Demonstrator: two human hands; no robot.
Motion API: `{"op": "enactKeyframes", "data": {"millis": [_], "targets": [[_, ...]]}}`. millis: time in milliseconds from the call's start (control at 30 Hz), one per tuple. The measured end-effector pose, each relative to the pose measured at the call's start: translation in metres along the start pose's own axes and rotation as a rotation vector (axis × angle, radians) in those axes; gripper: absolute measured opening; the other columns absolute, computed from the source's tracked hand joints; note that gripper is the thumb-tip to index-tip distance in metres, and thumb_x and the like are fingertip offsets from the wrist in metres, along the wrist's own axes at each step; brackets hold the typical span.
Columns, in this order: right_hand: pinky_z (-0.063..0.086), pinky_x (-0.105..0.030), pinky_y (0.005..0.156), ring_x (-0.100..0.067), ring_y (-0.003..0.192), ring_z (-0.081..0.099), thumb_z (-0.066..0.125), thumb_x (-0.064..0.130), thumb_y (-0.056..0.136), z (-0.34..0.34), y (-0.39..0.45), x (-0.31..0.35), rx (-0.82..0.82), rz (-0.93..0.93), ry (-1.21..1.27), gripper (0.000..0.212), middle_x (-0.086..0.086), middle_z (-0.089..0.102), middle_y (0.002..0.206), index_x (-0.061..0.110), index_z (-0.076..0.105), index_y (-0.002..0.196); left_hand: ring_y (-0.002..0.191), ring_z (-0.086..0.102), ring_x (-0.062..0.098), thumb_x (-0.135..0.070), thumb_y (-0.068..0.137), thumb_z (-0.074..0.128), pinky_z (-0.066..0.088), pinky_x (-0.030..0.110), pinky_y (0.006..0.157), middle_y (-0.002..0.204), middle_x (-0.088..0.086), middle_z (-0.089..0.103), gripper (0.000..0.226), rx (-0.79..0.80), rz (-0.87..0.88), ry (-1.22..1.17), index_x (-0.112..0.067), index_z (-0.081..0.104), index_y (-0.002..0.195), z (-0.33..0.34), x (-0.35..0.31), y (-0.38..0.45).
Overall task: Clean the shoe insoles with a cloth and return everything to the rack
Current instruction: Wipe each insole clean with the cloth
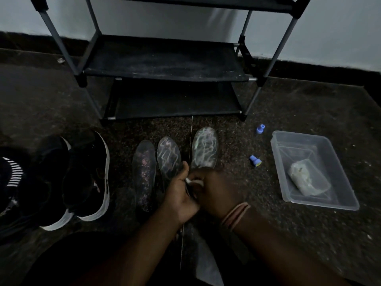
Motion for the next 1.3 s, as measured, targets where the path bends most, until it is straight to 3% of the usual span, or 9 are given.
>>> {"op": "enactKeyframes", "data": {"millis": [200,333,467,533,633,867,1000,1200,1300], "targets": [[0.039,-0.028,0.065,-0.029,0.075,0.064,0.063,0.014,0.081,-0.021,0.016,-0.043,-0.198,0.154,-0.219,0.007,-0.012,0.066,0.085,0.012,0.07,0.082,0.118,0.065,0.034,-0.042,0.099,0.049,0.043,0.045,0.11,0.131,0.02,0.066,0.052,-0.005,-0.028,0.028,-0.003,0.063,0.131,0.006,0.004,0.006],[0.043,-0.021,0.072,-0.018,0.081,0.062,0.062,0.019,0.085,-0.003,0.008,-0.011,-0.034,-0.055,-0.18,0.019,-0.005,0.067,0.095,0.02,0.072,0.1,0.132,0.054,0.036,-0.05,0.096,0.051,0.034,0.05,0.117,0.141,0.021,0.058,0.061,-0.022,-0.035,0.031,-0.008,0.057,0.14,0.002,0.0,0.012],[0.045,-0.024,0.072,-0.025,0.077,0.063,0.062,0.016,0.081,-0.018,0.019,-0.038,-0.152,0.019,-0.207,0.013,-0.01,0.068,0.086,0.015,0.072,0.088,0.116,0.067,0.031,-0.049,0.105,0.036,0.053,0.042,0.099,0.132,0.017,0.065,0.057,0.016,0.021,0.017,-0.009,0.069,0.127,0.006,-0.006,0.017],[0.038,-0.014,0.069,-0.024,0.075,0.062,0.066,0.012,0.079,-0.027,0.018,-0.048,-0.24,0.118,-0.202,0.009,-0.008,0.066,0.083,0.015,0.071,0.086,0.105,0.072,0.027,-0.045,0.106,0.035,0.061,0.037,0.083,0.124,0.015,0.07,0.055,0.045,-0.001,0.028,-0.008,0.076,0.114,0.014,-0.004,0.015],[0.033,-0.003,0.069,-0.021,0.078,0.061,0.067,0.007,0.075,-0.007,0.013,-0.013,-0.112,0.0,-0.131,0.018,-0.006,0.065,0.088,0.012,0.073,0.091,0.122,0.064,0.032,-0.052,0.104,0.041,0.049,0.044,0.103,0.136,0.019,0.062,0.06,0.047,-0.047,0.042,-0.004,0.067,0.129,0.012,-0.01,0.01],[0.032,-0.015,0.063,-0.023,0.068,0.06,0.069,0.015,0.079,-0.019,0.016,-0.034,-0.206,0.121,-0.227,0.016,-0.006,0.057,0.088,0.018,0.072,0.094,0.125,0.061,0.033,-0.027,0.098,0.047,0.045,0.045,0.108,0.14,0.02,0.059,0.048,0.051,-0.04,0.02,-0.003,0.058,0.138,0.016,-0.01,0.008],[0.048,-0.029,0.082,-0.02,0.092,0.06,0.058,0.014,0.088,0.011,0.011,-0.005,-0.048,-0.111,-0.235,0.026,-0.007,0.063,0.105,0.016,0.069,0.111,0.131,0.054,0.04,-0.043,0.097,0.052,0.037,0.049,0.114,0.138,0.027,0.058,0.058,0.053,-0.077,0.009,0.0,0.061,0.134,0.019,-0.014,-0.001],[0.036,-0.004,0.056,-0.001,0.057,0.052,0.065,0.004,0.086,-0.025,0.021,-0.035,-0.24,0.074,-0.215,0.011,0.006,0.049,0.073,-0.001,0.068,0.095,0.107,0.067,0.036,-0.019,0.089,0.052,0.046,0.049,0.103,0.121,0.022,0.07,0.039,0.011,-0.063,0.073,0.0,0.07,0.118,0.021,0.004,0.005],[0.038,-0.019,0.067,-0.011,0.075,0.055,0.057,0.017,0.088,-0.002,0.017,-0.015,-0.096,-0.066,-0.241,0.02,-0.003,0.053,0.095,0.011,0.067,0.105,0.12,0.062,0.037,-0.026,0.096,0.047,0.041,0.049,0.11,0.128,0.022,0.067,0.044,-0.027,-0.038,0.069,-0.001,0.064,0.129,0.016,0.001,0.005]]}}
Point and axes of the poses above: each hand's wrist, its own y-axis towards the middle knuckle, its own z-axis out of the palm, x = y × z, the point moved 1 cm from there along y, towards the middle knuckle
